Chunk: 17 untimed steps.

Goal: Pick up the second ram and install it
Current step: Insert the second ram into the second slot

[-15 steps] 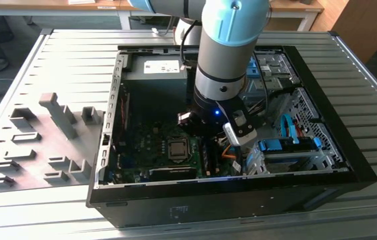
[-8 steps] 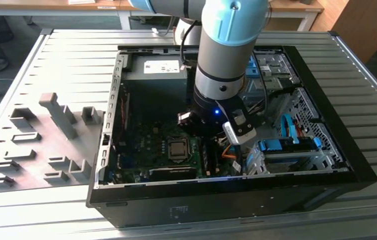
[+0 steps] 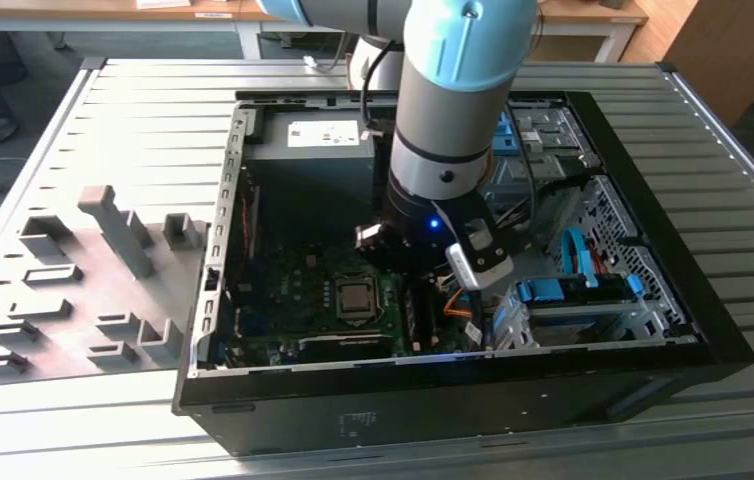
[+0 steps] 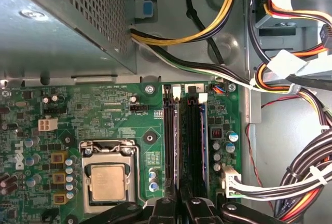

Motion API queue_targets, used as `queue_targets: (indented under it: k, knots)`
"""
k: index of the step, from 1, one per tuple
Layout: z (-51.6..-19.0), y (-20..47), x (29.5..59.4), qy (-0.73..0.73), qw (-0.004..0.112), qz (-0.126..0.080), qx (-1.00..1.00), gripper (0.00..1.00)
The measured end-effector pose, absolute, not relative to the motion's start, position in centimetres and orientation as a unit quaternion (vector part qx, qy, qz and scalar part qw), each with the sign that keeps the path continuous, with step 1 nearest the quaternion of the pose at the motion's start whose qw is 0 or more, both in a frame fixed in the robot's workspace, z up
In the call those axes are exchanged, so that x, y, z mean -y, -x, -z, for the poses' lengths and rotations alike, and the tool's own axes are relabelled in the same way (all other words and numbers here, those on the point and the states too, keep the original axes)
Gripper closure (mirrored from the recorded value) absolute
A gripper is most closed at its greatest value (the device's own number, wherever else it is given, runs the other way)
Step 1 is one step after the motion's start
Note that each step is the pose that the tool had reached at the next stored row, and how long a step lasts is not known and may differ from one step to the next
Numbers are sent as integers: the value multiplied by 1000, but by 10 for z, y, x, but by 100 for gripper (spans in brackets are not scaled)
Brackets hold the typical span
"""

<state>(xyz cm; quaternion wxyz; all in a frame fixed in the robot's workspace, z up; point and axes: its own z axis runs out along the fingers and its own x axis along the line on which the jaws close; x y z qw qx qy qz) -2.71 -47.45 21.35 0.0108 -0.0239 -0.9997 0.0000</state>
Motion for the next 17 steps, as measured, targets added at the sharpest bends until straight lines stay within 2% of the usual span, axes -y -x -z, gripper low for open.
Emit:
queue_targets:
  k: [17]
  knots:
    - [-215, 25, 476, 13, 12, 0, 1000, 86]
